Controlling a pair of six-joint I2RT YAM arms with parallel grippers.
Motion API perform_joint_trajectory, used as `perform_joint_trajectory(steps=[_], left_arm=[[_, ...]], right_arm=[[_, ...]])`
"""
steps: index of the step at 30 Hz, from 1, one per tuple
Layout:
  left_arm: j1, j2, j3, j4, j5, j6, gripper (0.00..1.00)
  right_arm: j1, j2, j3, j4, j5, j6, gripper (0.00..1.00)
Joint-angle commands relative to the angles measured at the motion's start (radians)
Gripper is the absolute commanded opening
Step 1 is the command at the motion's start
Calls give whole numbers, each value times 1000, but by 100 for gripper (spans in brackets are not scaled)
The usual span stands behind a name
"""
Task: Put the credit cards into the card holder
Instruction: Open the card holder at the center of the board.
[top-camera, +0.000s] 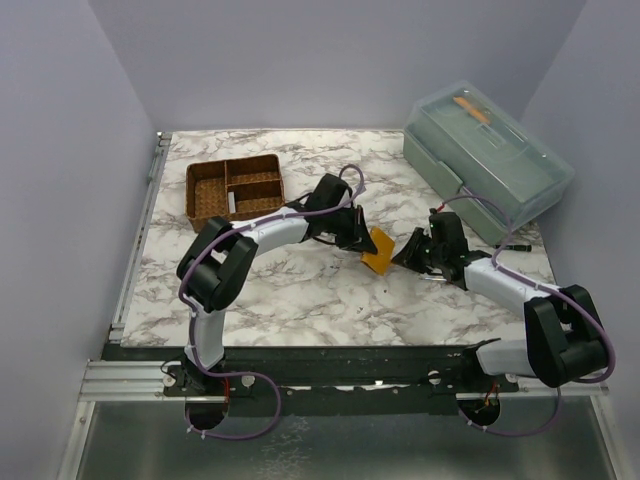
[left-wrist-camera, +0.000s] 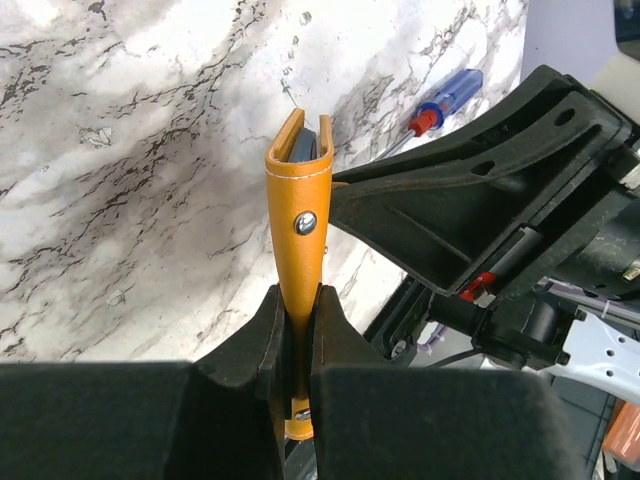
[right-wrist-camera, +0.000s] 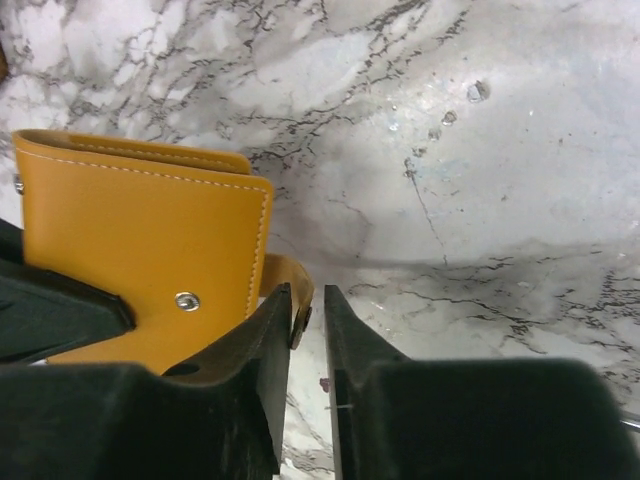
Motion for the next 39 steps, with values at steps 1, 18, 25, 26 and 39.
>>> perform_joint_trajectory(steps=[1,18,25,26,39], left_arm=[[10,-25,42,-18,43,21,0],[-65,49,147,-289,-267,178,86],[-120,24,150,-313,-346,197,91],[-119,19,146,-313,-360,198,90],[-91,0,171,-345,-306,218,87]], right_arm=[[-1,1,4,-22,18,13,13],[-1,-99,-11,59,-124,15,0],[-1,-158,13,31,-125,1,1],[-1,-149,18,6,-116,-4,1],[-1,-152,45,-88,-52,-32,0]])
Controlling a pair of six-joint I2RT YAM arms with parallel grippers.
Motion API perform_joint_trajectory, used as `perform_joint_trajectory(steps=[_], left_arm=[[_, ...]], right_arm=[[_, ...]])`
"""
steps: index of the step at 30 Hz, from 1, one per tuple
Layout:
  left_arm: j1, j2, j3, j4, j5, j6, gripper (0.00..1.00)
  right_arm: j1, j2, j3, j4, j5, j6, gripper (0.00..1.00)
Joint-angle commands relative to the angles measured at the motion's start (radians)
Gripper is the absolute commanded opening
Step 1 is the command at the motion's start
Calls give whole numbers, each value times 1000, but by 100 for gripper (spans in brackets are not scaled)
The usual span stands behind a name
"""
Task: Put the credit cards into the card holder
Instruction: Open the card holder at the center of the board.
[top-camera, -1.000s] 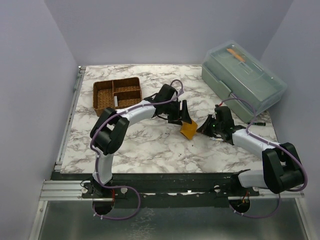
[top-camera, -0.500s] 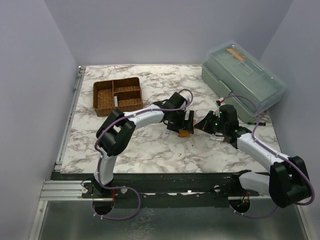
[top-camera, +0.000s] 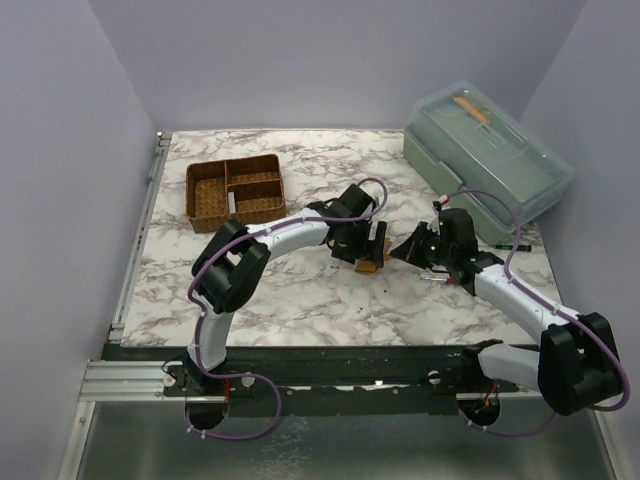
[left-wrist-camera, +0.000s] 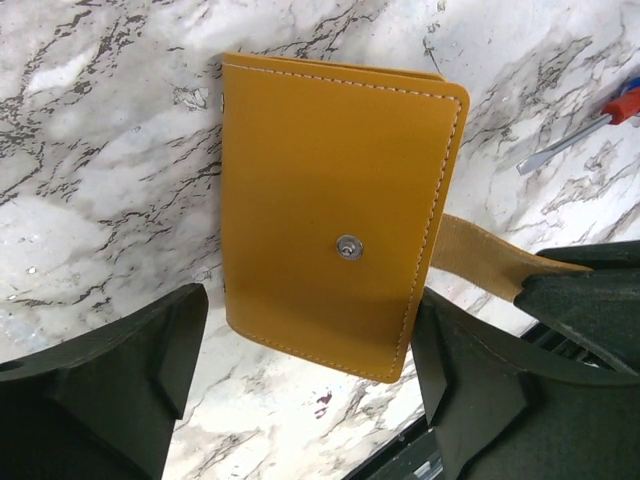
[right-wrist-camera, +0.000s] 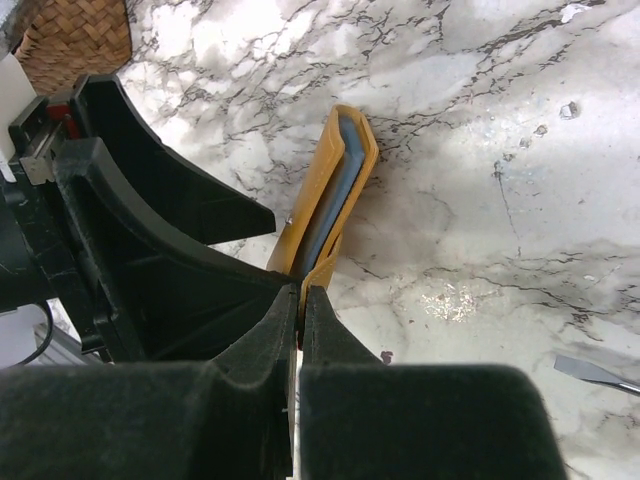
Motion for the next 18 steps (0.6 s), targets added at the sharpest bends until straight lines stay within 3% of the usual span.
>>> perform_joint_trajectory(steps=[1,4,8,13,18], left_arm=[[27,-65,19,-14,47,17,87],[39,-73,12,-13,50,23,86],[60,-75,-9,-13,57,17,76],[69,-70,-23,-14,18,29,57],[104,-50,-81,-7,-18,-19,42]], right_arm=[[-1,-8,31,-52,41,-29,0],[0,-11,31,-66,57,-35,0],[-1,-9,34,-73,72,-35,0],[0,-8,31,-77,88,-33,1],[0,46,118,-251,338,-74,2]])
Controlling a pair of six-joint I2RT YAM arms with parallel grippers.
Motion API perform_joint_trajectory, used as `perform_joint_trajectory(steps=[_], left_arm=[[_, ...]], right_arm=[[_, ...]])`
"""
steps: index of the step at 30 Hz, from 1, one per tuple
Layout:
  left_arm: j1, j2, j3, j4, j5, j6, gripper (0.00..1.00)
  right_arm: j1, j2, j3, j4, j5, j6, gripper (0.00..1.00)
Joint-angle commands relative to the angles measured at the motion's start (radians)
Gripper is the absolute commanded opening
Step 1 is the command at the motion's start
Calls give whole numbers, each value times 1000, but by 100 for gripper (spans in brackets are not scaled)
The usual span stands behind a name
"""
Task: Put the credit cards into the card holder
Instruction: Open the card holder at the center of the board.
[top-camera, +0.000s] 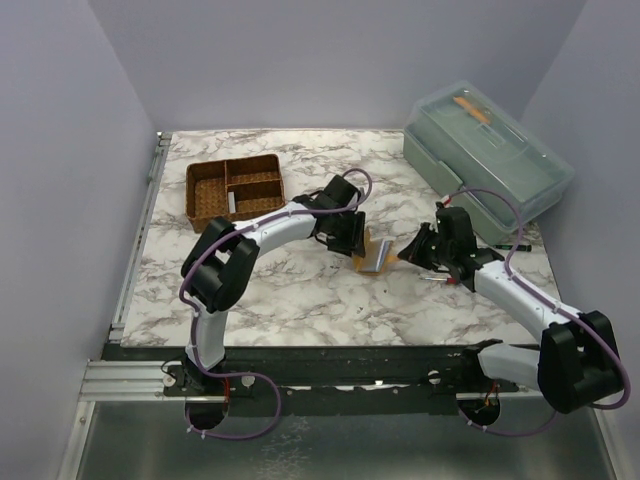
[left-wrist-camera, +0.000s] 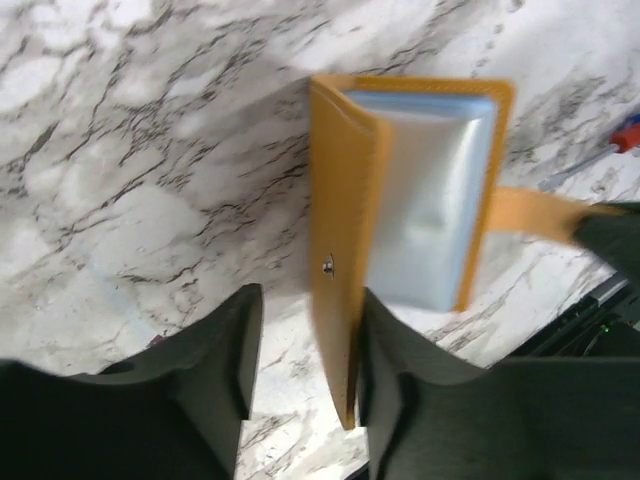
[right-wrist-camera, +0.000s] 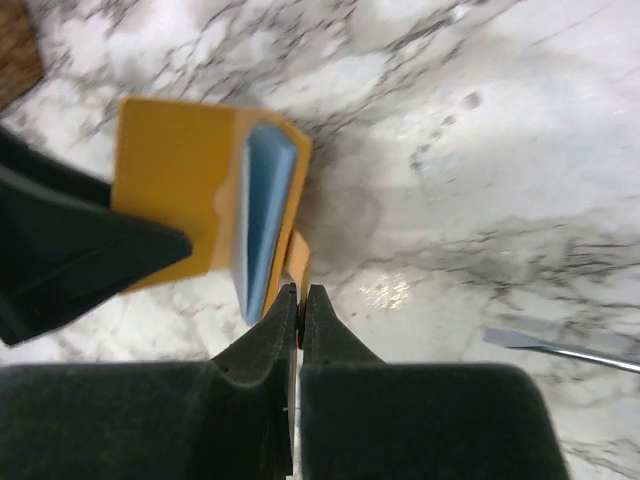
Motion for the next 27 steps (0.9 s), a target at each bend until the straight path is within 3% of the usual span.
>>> perform_joint_trajectory(steps=[1,3,7,11,15,21,24,27], left_arm=[[32,-4,-71,10,-27,-35,38],[41,2,-100,48,3,-54,34],[57,14,-132,110,46,-93,21],[65,7,-144,127,55,-95,17],[65,-3,-136,129,63,-97,14],[60,-27,-111,125,56,-102,5],[41,-51,-82,97,9,-85,0],[10,-49,-32,43,-43,-61,0]], right_arm=[[-1,61,105,-168,230,-57,3],[0,80,117,-177,221,-88,9],[1,109,166,-221,221,-130,32],[6,79,234,-270,233,-183,48],[21,66,314,-285,143,-213,57],[24,116,359,-135,-224,-178,65],[24,166,382,-130,-211,-151,67],[24,198,371,-131,-140,-170,75]])
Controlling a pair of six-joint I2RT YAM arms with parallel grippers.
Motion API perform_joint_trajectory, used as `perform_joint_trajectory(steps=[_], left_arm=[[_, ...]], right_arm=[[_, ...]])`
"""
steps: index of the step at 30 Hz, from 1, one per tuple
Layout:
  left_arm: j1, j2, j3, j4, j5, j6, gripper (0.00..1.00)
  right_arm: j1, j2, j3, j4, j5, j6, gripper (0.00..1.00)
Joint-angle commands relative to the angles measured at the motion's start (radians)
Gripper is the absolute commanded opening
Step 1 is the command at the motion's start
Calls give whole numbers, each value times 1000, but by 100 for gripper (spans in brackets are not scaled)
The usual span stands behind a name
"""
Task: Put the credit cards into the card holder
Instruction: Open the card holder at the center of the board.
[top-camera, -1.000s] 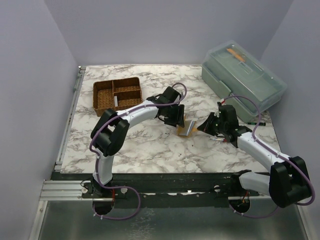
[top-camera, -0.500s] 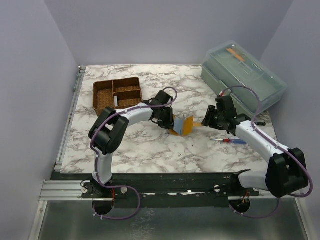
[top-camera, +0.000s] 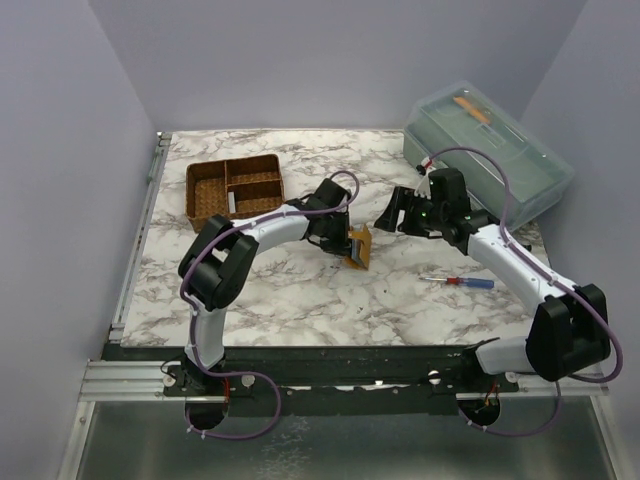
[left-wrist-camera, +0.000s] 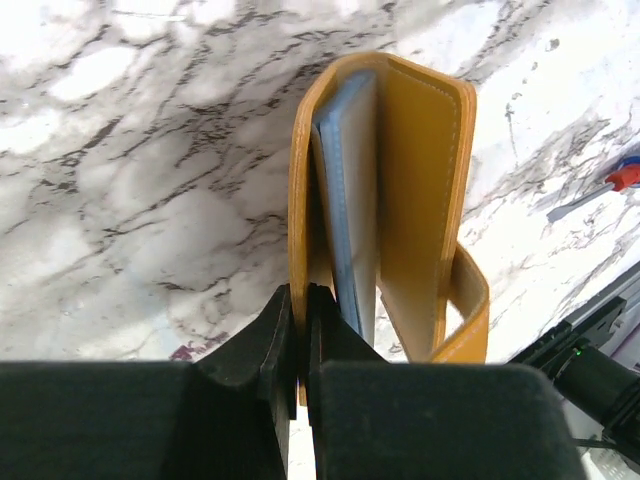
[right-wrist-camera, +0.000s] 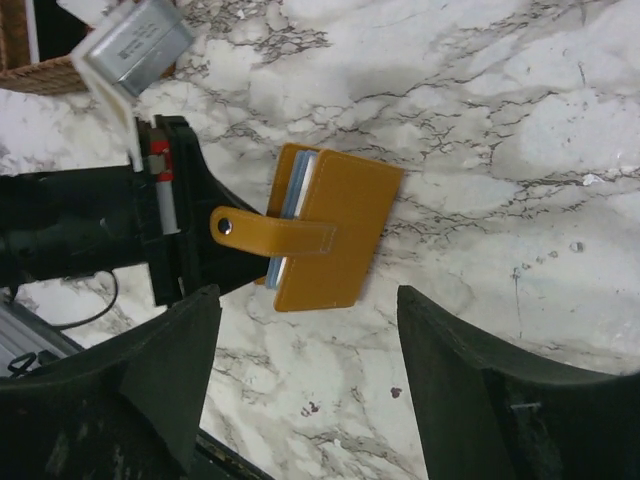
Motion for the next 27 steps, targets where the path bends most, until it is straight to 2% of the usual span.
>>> perform_joint_trajectory(steps=[1,4,7,19,24,27], left_arm=[[-51,-41,94,-75,-87,38,0],[-95,-21,147,-133,-157,53,0],[-107,3,166,-145,-143,37,0],[-107,22,164,-145,-111,29,0],[-102,23,145,-141,-115,28,0],[-96,23,128,-134,-108,26,0]], right_arm=[[3,60,-1,29,-11,-7,77],[5,121,-8,24,-38,-10,82],[4,110,-61,70,-51,3,84],[5,78,-173,109,-6,36,81],[5,6,-171,54,121,41,78],[5,-24,-156,26,120,26,78]])
